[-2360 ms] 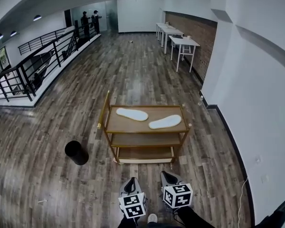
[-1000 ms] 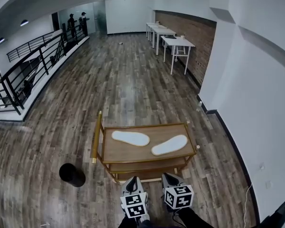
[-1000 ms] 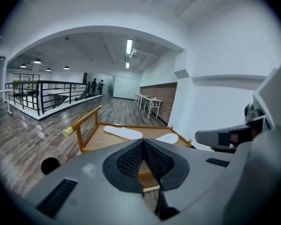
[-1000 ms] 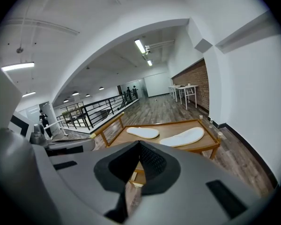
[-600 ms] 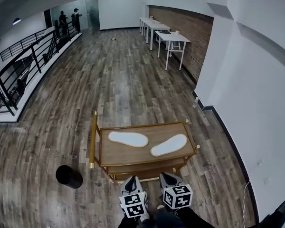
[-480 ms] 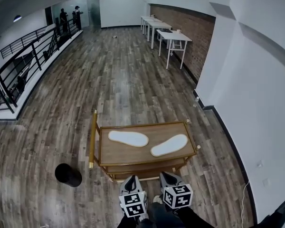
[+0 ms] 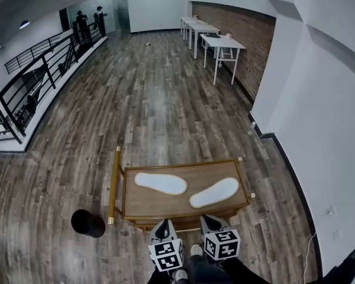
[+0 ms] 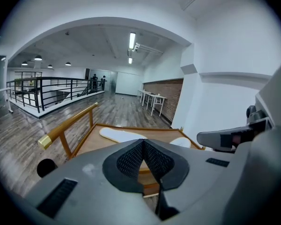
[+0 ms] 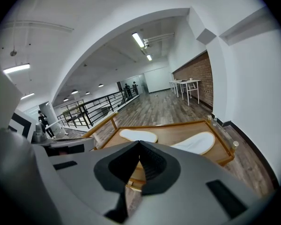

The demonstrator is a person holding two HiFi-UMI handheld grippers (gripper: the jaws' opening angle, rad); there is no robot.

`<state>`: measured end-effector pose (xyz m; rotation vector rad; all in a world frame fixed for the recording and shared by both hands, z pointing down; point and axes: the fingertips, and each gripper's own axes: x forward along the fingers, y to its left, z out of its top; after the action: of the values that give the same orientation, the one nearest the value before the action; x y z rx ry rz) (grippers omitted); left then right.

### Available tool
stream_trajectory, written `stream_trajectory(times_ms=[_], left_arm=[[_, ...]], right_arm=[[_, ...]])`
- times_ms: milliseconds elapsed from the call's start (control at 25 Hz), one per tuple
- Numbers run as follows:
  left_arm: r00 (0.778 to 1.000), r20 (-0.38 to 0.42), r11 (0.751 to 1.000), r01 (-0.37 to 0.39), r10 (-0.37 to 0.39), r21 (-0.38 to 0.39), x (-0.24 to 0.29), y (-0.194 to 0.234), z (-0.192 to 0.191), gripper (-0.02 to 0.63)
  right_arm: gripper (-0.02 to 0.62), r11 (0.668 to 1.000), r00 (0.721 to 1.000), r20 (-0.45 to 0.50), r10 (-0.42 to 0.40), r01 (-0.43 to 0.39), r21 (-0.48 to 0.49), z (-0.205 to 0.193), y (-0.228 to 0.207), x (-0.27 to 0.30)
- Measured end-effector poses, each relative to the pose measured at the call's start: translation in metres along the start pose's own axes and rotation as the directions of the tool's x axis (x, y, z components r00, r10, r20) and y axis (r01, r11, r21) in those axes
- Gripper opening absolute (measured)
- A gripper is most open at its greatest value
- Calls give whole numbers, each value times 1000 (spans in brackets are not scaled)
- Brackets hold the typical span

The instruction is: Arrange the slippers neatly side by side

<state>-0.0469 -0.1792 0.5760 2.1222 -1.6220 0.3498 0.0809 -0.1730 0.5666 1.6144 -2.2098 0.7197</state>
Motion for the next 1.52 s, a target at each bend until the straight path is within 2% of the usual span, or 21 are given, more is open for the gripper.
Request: stream_trajectory(times_ms=[360, 640, 1040, 1160, 1320, 1400, 1520], left_arm=[[999, -1, 999, -36, 36, 9, 58, -14, 34, 0], [999, -10, 999, -46, 46, -4, 79, -24, 40, 0], [999, -23, 999, -24, 25, 39, 98, -19, 57, 0], [1000, -20, 999, -7, 8, 49, 103, -19, 62, 0], [999, -30, 999, 12, -11, 50, 110, -17, 58, 0], [999, -37, 999, 13, -12, 35, 112, -13, 56, 0], [999, -45, 999, 16, -14, 30, 118, -8, 57, 0]], right_arm=[[-2, 997, 998, -19, 55, -56, -51, 42, -32, 44], [-2, 992, 996, -23, 89, -90, -90, 56, -40, 58], [-2, 994, 996, -28, 90, -91, -58, 67, -43, 75], [-2, 995, 995, -20, 96, -97, -23, 73, -44, 81], [-2, 989, 992, 1, 128, -127, 73, 73, -46, 90], [0, 987, 996, 19, 85, -87, 132, 75, -59, 93], [0, 970, 999, 23, -28, 22, 240, 78, -102, 96]])
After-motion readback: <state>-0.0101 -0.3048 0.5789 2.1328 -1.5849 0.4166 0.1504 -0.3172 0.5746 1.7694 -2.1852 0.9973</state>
